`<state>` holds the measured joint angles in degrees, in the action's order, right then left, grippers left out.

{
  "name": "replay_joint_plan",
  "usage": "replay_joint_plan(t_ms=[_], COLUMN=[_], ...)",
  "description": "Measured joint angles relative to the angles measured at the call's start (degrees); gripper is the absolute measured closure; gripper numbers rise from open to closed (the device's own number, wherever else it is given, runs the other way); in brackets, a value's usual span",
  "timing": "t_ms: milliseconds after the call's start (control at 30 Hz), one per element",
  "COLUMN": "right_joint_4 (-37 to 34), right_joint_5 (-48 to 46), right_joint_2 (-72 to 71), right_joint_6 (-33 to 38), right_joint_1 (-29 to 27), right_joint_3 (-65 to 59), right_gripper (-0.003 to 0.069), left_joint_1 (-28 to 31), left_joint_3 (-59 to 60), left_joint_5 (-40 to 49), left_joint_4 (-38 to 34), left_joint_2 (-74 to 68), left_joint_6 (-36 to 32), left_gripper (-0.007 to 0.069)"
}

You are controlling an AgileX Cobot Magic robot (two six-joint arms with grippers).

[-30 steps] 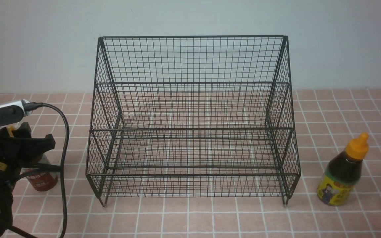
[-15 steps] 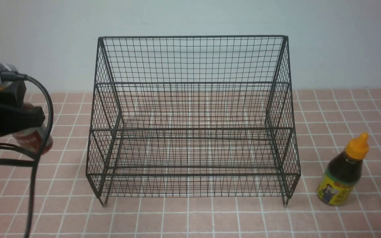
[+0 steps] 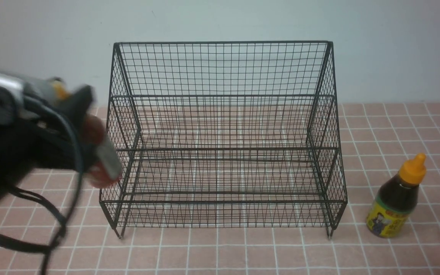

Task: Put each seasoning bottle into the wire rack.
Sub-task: Use the left arm to put the condiment bottle back on the shelf

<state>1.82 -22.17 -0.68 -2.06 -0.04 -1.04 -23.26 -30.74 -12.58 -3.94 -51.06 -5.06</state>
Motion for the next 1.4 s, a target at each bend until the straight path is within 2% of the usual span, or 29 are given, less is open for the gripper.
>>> replay_joint_plan(t_ms=[33, 167, 467, 900, 967, 1200, 1300, 1400], right_joint_4=[0.00, 0.00, 0.00, 0.00, 0.00, 0.00, 0.00, 0.00], right_joint_5=[0.00, 0.00, 0.00, 0.00, 0.00, 0.00, 0.00, 0.00], right_joint_2=[0.00, 0.00, 0.00, 0.00, 0.00, 0.00, 0.00, 0.00], right_joint_6=[0.00, 0.00, 0.00, 0.00, 0.00, 0.00, 0.00, 0.00], right_joint_1=[0.00, 0.00, 0.00, 0.00, 0.00, 0.00, 0.00, 0.00], right_joint_3=[0.00, 0.00, 0.00, 0.00, 0.00, 0.00, 0.00, 0.00], right_gripper=[0.0673, 0.0673, 0.0673, 0.0673, 0.0673, 0.0673, 0.0673, 0.0673], left_joint_1=[-2.34, -5.27, -5.65, -5.65, -5.65, -5.65, -5.65, -5.65], left_joint_3=[0.00, 0.00, -0.19, -0.19, -0.19, -0.63, -0.75, -0.75], left_joint_5=[-0.95, -4.66, -14.98, -13.43, -11.14, -11.49, -11.38, -10.32], left_joint_4=[-0.12, -1.17, -3.00, -3.30, -4.59, -10.96, -11.97, -12.26], left_joint_2=[-1.42, -5.26, -15.87, -25.10, -26.14, -26.53, -26.53, -26.53], left_joint_6=[0.07, 0.12, 0.12, 1.43, 1.43, 1.43, 1.43, 1.43], left_gripper=[0.0365, 0.0365, 0.0365, 0.0365, 0.0365, 0.0365, 0.0340, 0.0266])
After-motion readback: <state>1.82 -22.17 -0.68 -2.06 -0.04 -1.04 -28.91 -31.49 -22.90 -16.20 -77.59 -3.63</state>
